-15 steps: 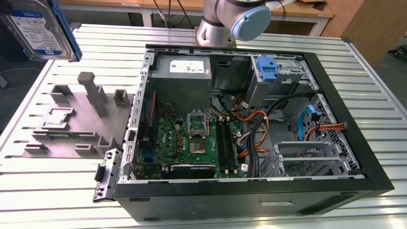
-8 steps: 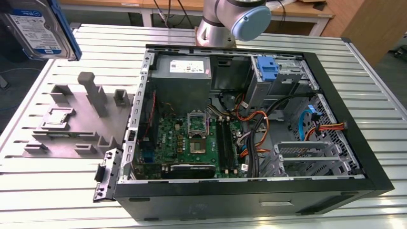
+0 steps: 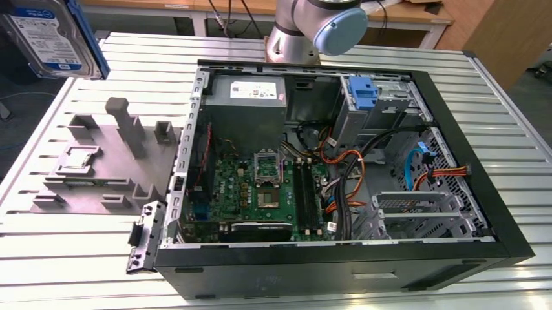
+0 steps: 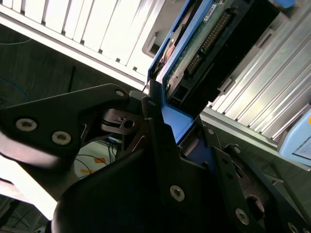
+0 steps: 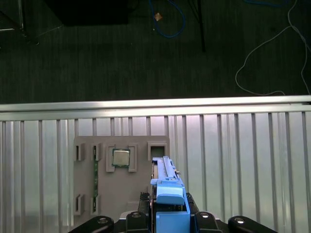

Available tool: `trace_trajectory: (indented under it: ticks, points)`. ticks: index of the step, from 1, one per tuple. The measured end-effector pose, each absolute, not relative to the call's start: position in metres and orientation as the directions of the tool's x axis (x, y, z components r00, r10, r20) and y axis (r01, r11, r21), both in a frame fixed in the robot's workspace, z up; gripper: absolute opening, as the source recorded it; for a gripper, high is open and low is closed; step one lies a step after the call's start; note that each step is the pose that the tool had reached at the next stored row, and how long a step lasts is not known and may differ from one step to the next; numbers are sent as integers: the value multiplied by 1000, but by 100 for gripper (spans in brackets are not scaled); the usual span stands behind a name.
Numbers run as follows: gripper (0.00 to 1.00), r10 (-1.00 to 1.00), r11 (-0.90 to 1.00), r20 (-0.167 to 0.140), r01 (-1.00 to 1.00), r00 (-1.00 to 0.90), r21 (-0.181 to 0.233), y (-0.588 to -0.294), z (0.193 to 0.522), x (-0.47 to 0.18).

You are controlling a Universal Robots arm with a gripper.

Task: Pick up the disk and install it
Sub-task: 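Pick up the disk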

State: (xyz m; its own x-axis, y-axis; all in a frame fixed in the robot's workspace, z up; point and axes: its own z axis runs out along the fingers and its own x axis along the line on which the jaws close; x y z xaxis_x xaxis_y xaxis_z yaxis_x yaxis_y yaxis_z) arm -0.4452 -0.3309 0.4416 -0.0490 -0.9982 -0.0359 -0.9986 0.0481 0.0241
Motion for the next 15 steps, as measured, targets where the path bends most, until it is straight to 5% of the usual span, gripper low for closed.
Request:
trace_trajectory:
  ticks: [15]
  points:
    - [36, -998, 48, -36, -999, -49, 24, -331, 448, -445]
